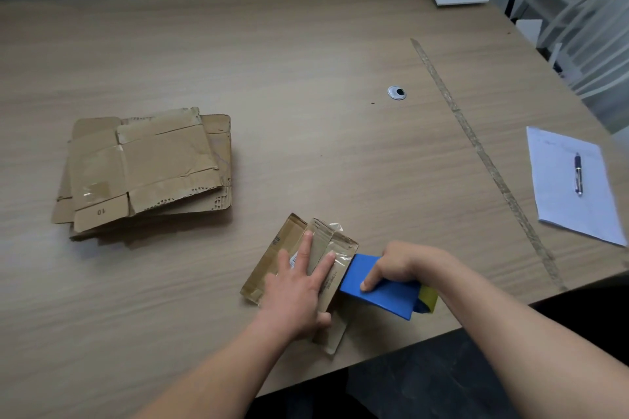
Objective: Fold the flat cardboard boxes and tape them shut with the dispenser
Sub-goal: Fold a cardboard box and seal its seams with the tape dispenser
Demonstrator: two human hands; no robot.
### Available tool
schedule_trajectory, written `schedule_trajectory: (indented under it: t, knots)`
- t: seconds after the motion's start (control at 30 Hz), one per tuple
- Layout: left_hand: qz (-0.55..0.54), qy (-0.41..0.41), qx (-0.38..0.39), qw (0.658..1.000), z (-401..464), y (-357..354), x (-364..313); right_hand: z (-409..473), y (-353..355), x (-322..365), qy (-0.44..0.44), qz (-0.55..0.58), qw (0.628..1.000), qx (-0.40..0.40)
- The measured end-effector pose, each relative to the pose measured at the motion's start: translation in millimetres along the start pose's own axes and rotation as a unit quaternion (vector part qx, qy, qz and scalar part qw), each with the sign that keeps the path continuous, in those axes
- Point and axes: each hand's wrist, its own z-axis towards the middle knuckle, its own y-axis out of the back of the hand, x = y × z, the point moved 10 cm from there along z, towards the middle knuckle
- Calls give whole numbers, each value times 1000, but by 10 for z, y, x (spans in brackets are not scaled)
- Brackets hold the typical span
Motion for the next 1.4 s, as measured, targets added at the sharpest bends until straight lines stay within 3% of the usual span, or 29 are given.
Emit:
schedule_trajectory:
  t: [0.17,0.37,0.5,0.6,0.9,1.13,1.4]
  knots:
    - [-20,10,-12,1000,-25,24,-5,79,-106,182,7,-11,999,-32]
    - [-5,41,-18,999,-74,-17,-8,-12,138,-270,-17,92,992,-85]
    - [73,-37,-48,996,13,55,-183,-89,266,-514,-8,154,976,-156]
    - [64,-55,-44,995,84,-12,-135,-133,220,-556,6,198,961,-191]
    - [78,-68,-38,994,109,129,-172,-187,116,-543,41,252,945,-203]
    - [95,-94,-109,985,354,556,-197,-238,190,-545,49,256,942,-210]
    - [40,-56,-68,995,389,446,-125,-247,190,-589,54,272,937,-213]
